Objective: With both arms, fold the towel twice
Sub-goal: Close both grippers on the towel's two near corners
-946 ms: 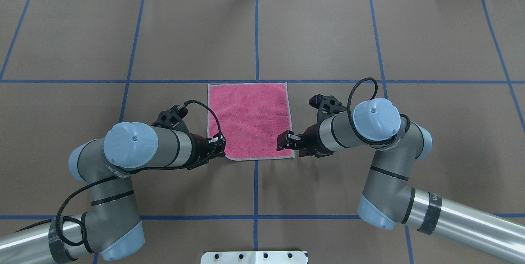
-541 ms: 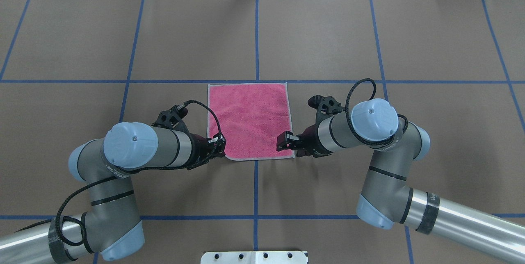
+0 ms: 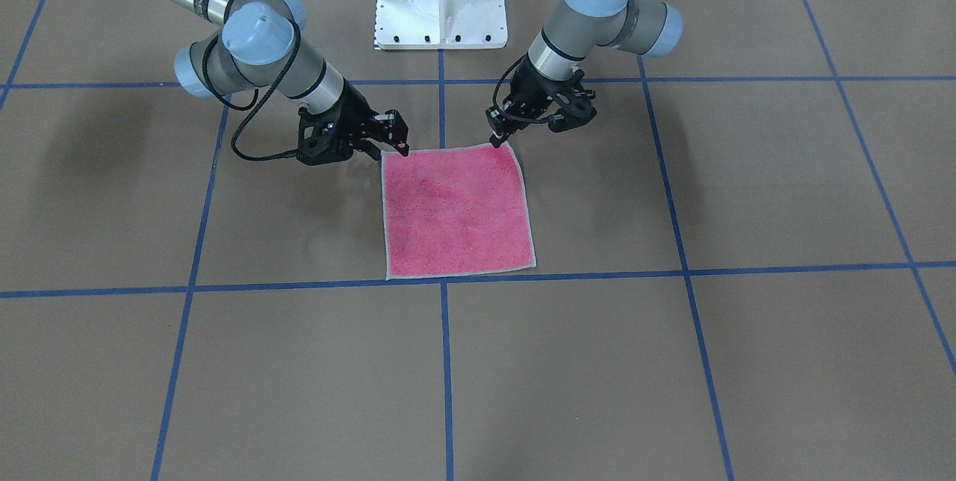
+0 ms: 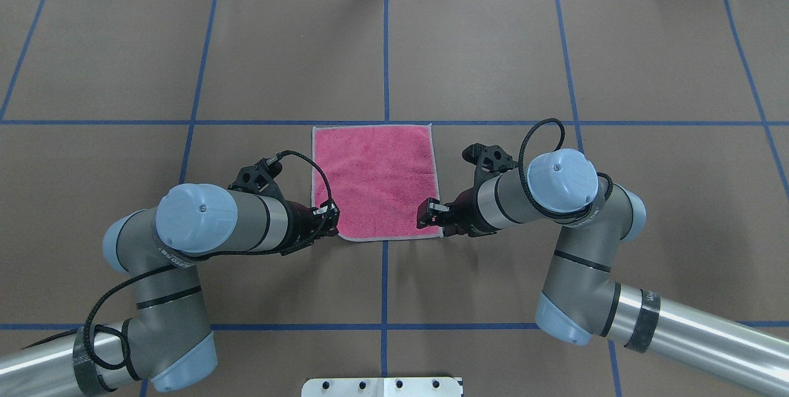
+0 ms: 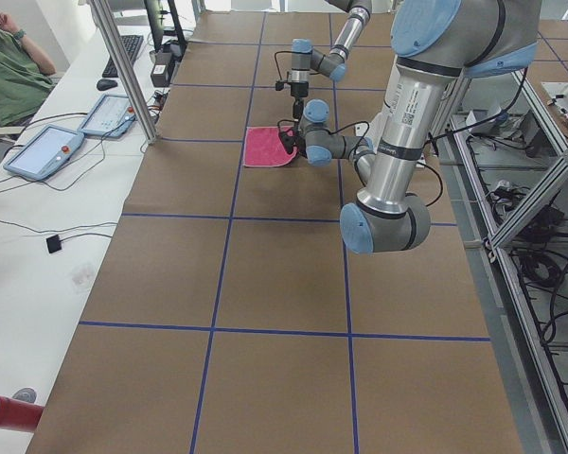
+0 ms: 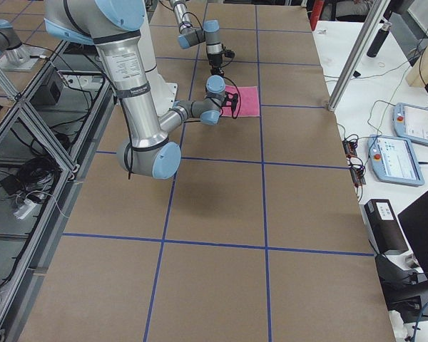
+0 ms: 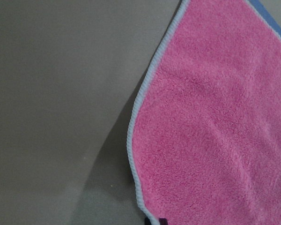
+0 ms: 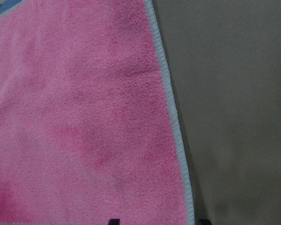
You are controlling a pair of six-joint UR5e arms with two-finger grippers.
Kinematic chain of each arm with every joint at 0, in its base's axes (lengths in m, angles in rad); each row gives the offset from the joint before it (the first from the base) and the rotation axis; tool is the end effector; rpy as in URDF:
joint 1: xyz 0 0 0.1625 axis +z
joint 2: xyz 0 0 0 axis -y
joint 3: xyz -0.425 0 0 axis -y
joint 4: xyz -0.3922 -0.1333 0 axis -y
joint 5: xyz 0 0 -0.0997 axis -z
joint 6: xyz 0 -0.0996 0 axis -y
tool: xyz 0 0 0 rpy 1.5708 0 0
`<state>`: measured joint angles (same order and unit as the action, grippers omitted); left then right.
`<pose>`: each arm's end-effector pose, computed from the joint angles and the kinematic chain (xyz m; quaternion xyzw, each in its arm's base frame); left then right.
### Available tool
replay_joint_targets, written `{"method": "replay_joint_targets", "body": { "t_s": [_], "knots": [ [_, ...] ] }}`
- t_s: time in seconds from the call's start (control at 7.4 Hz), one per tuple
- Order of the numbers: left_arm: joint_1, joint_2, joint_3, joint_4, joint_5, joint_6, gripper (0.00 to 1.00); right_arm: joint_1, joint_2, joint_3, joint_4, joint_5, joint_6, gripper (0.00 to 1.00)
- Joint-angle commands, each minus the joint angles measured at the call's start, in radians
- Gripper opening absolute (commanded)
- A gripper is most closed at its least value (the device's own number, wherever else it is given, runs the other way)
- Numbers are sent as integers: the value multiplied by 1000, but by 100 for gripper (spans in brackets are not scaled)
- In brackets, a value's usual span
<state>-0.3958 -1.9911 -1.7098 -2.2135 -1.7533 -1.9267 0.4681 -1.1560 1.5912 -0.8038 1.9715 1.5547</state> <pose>0.5398 -0.3504 0.2847 -0.0639 0.5645 -0.2536 0.7829 -0.5360 -0.3768 0.3262 -0.0265 -0.5774 0.0714 0.8129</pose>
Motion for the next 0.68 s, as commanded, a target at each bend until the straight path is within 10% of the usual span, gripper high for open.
{"method": "replay_joint_targets", "body": {
  "t_s": [0.0, 0.54],
  "knots": [
    [0, 0, -1, 0, 0, 0, 0, 1, -4, 1, 0, 1, -1, 65],
    [0, 0, 1, 0, 0, 0, 0, -3, -2, -1, 0, 0, 1, 69]
  ]
}}
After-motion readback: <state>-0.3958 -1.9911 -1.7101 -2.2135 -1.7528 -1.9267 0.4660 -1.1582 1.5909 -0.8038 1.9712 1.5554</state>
